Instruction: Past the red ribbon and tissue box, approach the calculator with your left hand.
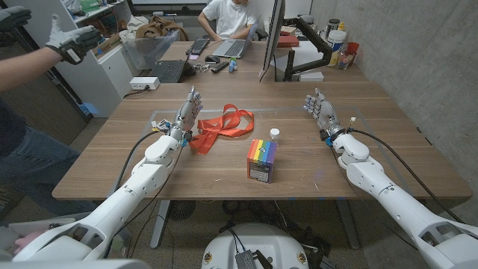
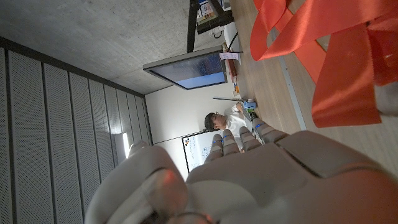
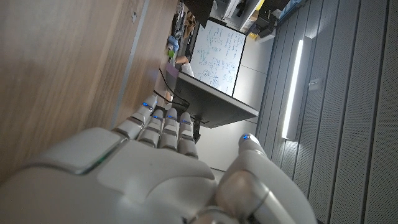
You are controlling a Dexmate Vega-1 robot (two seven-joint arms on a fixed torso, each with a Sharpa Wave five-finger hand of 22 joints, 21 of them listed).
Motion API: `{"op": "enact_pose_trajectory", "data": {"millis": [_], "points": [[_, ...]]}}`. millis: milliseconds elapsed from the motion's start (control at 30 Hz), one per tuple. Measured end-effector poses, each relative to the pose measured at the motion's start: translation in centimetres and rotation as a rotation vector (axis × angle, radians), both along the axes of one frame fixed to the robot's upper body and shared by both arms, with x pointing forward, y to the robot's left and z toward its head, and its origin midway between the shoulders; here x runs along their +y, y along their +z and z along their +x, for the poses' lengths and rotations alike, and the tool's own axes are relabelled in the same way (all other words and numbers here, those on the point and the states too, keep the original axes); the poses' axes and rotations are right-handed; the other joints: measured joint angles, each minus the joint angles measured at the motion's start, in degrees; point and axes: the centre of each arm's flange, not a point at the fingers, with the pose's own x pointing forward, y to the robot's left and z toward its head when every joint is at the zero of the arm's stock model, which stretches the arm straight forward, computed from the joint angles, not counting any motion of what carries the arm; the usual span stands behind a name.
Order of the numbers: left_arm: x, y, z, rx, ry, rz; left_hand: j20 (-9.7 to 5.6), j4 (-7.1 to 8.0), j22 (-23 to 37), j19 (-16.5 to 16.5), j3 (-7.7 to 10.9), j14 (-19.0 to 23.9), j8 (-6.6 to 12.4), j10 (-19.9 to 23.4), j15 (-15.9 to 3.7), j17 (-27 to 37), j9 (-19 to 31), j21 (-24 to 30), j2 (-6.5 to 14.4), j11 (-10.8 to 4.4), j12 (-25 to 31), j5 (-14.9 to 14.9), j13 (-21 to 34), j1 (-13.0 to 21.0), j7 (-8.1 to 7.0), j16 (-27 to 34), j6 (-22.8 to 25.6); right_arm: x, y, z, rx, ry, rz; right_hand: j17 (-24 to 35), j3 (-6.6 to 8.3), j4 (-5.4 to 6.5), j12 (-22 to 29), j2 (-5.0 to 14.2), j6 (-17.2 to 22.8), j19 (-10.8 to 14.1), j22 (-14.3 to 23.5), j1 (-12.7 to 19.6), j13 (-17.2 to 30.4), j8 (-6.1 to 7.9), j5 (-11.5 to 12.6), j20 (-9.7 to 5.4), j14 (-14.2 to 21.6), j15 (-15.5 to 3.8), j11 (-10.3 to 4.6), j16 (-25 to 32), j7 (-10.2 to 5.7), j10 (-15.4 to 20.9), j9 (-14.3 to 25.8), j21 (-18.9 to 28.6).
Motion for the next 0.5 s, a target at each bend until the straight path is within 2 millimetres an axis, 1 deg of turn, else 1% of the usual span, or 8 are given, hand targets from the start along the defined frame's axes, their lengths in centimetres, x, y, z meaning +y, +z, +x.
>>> {"op": "enact_pose_trajectory", "data": {"millis": [167,333,433,500], "points": [[0.11,0.08,-0.1,-0.004,0.013,0.011,-0.2,0.0,0.0,-0.2,0.0,0.0,0.0,0.0,0.0,0.0,0.0,0.0,0.0,0.0,0.0,0.0,0.0,0.0,0.0,0.0,0.0,0.17,-0.01,0.13,0.0,0.002,-0.003,0.0,0.0,0.0,0.0,0.0,0.3,0.3,0.0,0.0,0.0,0.0,0.0,-0.32,0.6,0.0,-0.04,0.0,-0.31,0.2,0.0,0.0],[0.05,0.13,-0.15,-0.006,0.012,0.011,-0.2,0.0,0.0,-0.2,0.0,0.0,0.0,0.0,-0.01,0.0,0.0,0.2,0.0,0.0,0.0,0.0,0.0,0.0,0.0,0.0,0.0,0.11,0.06,0.1,-0.003,0.002,0.004,0.0,0.0,0.0,0.0,0.0,0.3,0.3,0.0,0.0,0.0,0.0,0.0,-0.3,0.6,0.0,-0.04,0.0,-0.31,0.2,0.0,0.0],[0.03,0.09,-0.12,-0.005,0.021,0.015,-0.2,0.0,0.0,-0.2,0.0,0.0,0.18,0.0,-0.01,0.0,0.0,0.2,0.2,0.0,0.0,0.0,0.0,0.2,0.0,0.0,0.0,0.16,0.05,0.19,-0.002,0.003,0.001,0.0,0.0,0.0,0.0,0.0,0.3,0.6,0.0,0.0,0.3,0.0,0.0,0.0,0.6,0.0,-0.35,0.0,-0.31,0.5,0.0,0.0],[-0.04,0.06,-0.1,-0.005,0.023,0.018,-0.2,0.0,0.0,-0.2,0.0,0.0,0.22,0.0,-0.01,0.0,0.0,0.2,0.2,0.0,0.0,0.0,0.0,0.2,0.0,0.0,0.0,0.17,-0.06,0.27,0.0,0.003,0.001,0.0,0.0,0.0,0.0,0.0,0.3,0.8,0.0,0.0,0.3,0.0,0.0,-0.21,0.9,-0.31,-0.35,0.0,-0.31,0.5,0.0,0.0]]}}
